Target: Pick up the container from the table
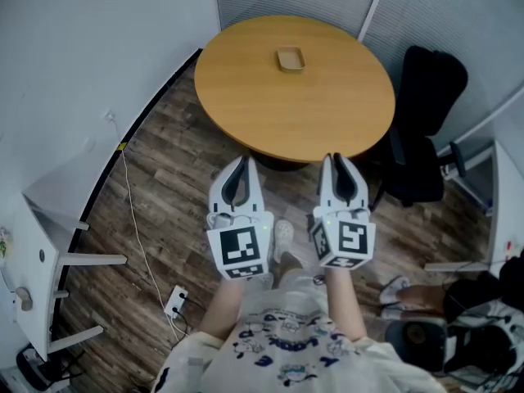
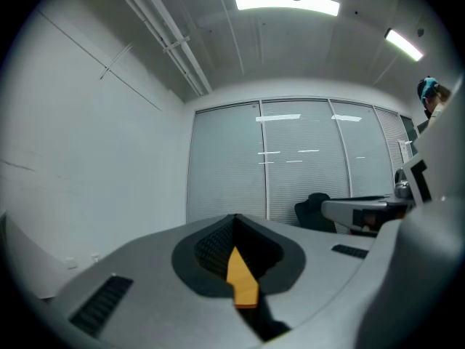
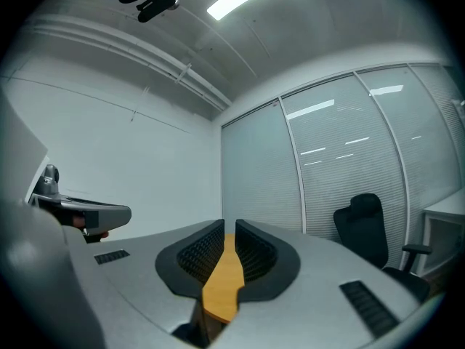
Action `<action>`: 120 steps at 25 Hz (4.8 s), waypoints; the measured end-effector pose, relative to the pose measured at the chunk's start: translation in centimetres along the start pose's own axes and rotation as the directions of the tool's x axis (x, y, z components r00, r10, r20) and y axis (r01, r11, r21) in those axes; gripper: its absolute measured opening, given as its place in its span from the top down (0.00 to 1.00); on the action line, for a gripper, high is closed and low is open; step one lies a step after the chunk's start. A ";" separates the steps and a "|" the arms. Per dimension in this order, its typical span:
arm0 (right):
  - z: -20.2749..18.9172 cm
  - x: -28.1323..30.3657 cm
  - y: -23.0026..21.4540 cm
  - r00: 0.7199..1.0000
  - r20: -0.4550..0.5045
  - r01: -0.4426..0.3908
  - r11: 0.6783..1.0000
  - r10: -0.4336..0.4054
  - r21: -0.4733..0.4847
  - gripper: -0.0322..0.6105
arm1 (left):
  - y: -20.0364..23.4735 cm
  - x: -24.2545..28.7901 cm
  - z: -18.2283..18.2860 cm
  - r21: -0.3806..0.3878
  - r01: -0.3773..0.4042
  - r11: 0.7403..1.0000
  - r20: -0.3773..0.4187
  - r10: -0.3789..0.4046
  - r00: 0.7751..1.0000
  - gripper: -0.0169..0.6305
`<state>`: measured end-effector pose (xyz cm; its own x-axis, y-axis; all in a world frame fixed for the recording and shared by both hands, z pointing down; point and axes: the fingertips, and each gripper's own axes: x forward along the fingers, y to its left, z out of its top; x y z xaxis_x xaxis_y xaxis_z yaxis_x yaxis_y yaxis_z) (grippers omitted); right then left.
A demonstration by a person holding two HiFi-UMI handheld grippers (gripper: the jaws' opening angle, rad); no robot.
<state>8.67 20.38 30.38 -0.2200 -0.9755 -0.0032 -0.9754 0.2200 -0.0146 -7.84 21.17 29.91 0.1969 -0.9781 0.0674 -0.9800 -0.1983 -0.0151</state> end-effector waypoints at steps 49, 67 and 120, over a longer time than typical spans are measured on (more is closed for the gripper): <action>-3.9 36.0 -10.6 0.993 -0.118 -0.006 0.999 0.011 0.041 0.86 | 5.2 35.6 -1.1 -0.030 -0.038 0.999 -0.096 0.035 0.995 0.97; -9.3 44.4 -13.0 0.964 -0.250 0.096 0.995 -0.088 0.018 0.86 | 7.9 45.7 -6.2 -0.062 0.052 0.997 -0.221 -0.064 0.973 0.97; -28.9 50.9 -18.2 0.797 -0.604 0.094 0.993 -0.030 0.076 0.86 | 5.5 54.0 -23.4 -0.126 -0.001 0.992 -0.557 -0.070 0.828 0.97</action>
<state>14.77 -33.31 59.38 -0.1554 -0.7835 0.6017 -0.9878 0.1263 -0.0906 -3.28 -31.30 56.83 0.2158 -0.7605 0.6124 -0.9759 -0.1878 0.1108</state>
